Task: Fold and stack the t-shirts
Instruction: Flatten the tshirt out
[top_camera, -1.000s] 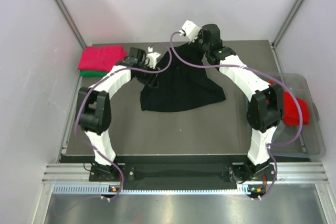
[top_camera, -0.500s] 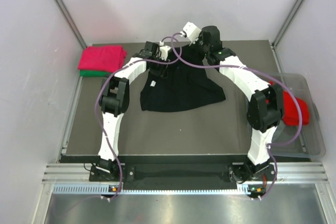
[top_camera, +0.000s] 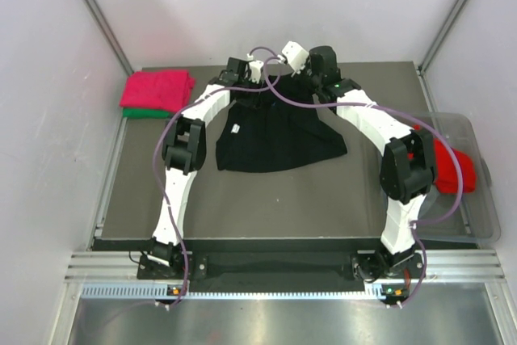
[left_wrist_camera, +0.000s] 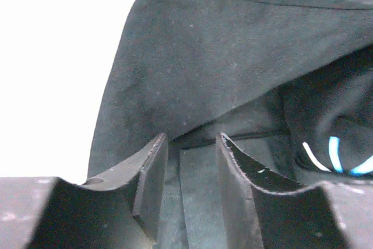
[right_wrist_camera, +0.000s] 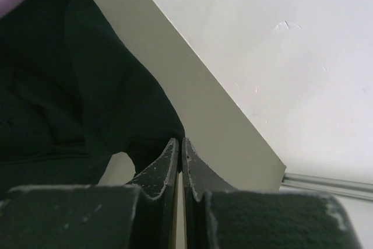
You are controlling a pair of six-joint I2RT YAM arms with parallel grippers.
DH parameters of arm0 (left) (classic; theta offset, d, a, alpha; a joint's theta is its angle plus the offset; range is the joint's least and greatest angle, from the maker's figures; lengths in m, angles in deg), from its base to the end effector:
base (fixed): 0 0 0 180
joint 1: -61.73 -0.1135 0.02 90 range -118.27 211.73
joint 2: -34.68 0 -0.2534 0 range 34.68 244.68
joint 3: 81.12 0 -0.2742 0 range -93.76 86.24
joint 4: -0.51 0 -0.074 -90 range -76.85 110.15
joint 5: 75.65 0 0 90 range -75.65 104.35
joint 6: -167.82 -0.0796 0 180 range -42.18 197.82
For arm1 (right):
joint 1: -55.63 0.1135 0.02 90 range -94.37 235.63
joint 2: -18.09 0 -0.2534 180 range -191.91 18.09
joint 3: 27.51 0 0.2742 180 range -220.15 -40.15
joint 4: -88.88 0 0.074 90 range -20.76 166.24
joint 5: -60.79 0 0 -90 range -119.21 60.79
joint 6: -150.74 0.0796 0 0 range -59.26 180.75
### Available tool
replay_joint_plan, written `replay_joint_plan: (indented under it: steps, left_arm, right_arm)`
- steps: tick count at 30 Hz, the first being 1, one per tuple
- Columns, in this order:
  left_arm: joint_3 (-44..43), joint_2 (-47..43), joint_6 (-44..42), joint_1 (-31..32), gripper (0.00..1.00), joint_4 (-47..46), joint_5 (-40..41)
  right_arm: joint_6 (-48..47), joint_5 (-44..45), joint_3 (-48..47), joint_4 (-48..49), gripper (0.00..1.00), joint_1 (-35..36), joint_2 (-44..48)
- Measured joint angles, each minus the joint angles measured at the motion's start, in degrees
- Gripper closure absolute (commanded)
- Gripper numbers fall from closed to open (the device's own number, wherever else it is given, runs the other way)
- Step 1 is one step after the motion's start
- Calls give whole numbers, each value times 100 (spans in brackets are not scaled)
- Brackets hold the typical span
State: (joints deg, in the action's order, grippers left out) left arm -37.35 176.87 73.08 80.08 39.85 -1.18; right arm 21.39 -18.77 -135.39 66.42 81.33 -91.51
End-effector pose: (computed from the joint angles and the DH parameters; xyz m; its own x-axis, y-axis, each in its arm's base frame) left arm 0.5617 -0.2088 0.1333 -0.6325 0.2937 -0.7167 0.5362 0.8338 -0.1315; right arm 0.4730 0.2116 0.2816 -0.1094 -0.7447 -0.6584 -0.4486 0.6281 -0.6358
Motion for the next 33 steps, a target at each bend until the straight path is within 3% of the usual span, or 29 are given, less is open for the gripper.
replay_joint_plan:
  steps: [6,9,10,12,16,18,19,26,33]
  left_arm:
    - [-52,168,37,2,61,-72,-2]
    - [-52,168,42,2,71,-74,2]
    - [-52,170,39,2,80,-74,2]
    - [-52,170,59,2,87,-70,2]
    - [4,153,59,2,91,-109,0]
    - [280,2,61,2,100,-254,4]
    - [455,-107,59,2,100,-304,11]
    - [1641,-1381,-20,2,100,-348,44]
    - [2903,-4153,-420,-48,100,-262,219]
  right_arm:
    - [0,0,0,2,100,0,0]
    - [2,0,0,2,100,0,0]
    - [4,2,0,2,100,0,0]
    - [13,0,0,4,100,0,-2]
    - [20,2,0,4,100,0,-4]
    - [22,2,0,7,100,-2,-4]
    - [22,4,0,7,100,-2,-2]
    - [111,7,0,17,100,-164,-4]
    - [332,-7,0,-232,100,-463,76]
